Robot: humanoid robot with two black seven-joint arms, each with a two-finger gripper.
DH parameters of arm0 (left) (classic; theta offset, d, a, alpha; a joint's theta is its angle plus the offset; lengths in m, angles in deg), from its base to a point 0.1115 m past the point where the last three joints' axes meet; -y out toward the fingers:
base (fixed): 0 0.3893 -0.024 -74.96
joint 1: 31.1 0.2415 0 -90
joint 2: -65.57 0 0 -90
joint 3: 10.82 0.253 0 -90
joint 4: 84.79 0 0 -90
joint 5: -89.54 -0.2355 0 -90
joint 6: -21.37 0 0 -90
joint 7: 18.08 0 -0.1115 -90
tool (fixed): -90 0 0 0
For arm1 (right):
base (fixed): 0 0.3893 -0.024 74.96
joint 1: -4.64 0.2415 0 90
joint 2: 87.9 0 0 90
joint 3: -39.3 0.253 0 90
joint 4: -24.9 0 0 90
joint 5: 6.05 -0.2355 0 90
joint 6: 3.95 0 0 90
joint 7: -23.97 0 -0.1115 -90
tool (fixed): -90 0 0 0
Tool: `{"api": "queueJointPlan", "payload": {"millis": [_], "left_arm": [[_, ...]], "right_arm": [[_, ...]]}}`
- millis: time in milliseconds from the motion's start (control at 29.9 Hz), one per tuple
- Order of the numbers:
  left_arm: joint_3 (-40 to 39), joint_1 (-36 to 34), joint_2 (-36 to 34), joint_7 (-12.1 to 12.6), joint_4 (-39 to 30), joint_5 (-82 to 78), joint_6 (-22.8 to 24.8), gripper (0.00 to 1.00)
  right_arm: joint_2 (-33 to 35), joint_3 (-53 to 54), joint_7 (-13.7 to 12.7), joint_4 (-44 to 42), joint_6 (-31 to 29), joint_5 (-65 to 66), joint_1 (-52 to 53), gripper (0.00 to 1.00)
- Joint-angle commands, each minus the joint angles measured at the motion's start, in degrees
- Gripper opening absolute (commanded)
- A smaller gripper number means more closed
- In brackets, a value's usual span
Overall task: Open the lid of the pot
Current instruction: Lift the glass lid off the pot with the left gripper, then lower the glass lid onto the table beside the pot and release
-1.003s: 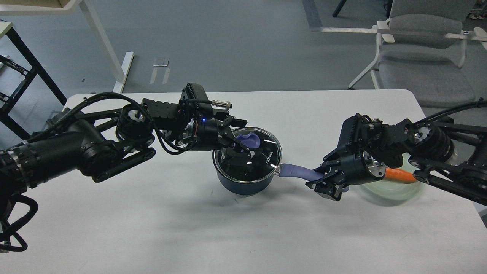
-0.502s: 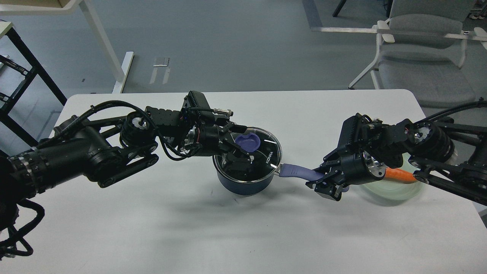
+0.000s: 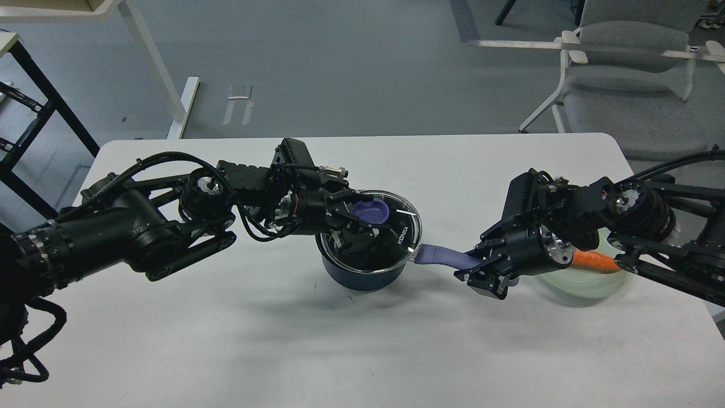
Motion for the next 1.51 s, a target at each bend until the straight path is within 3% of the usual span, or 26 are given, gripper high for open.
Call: {"api": "queueJointPlan", "payload": {"millis": [0, 201, 468, 803, 1070, 1472], "left_arm": [[-0.1, -0.7, -0.4, 0.0, -1.1, -0.1, -0.1, 0.28], [0.0, -4.8, -4.5, 0.0, -5.3, 0.0, -0.1, 0.28], [4.8, -7.6, -18.2, 0.0, -11.2, -0.2, -0.7, 0.29], [13.7, -1.8, -31.2, 0.0, -9.4, 0.9, -11.8, 0.3], [13.3, 4.9, -31.7, 0.0, -4.6, 1.4, -15.2, 0.3], [13.0, 8.4, -30.5, 0.0, -1.2, 1.4, -15.7, 0.39]], "right_arm": [[0.0, 0.0, 0.0, 0.0, 0.0, 0.1, 0.0, 0.33], [0.1, 0.0, 0.0, 0.0, 0.1, 0.0, 0.0, 0.33], [0.1, 0.1, 0.0, 0.1, 0.1, 0.0, 0.0, 0.33], [0.5, 0.1, 0.0, 0.3, 0.1, 0.0, 0.0, 0.33], [0.4, 0.1, 0.0, 0.3, 0.1, 0.0, 0.0, 0.33], [0.4, 0.1, 0.0, 0.3, 0.1, 0.0, 0.0, 0.33]]}}
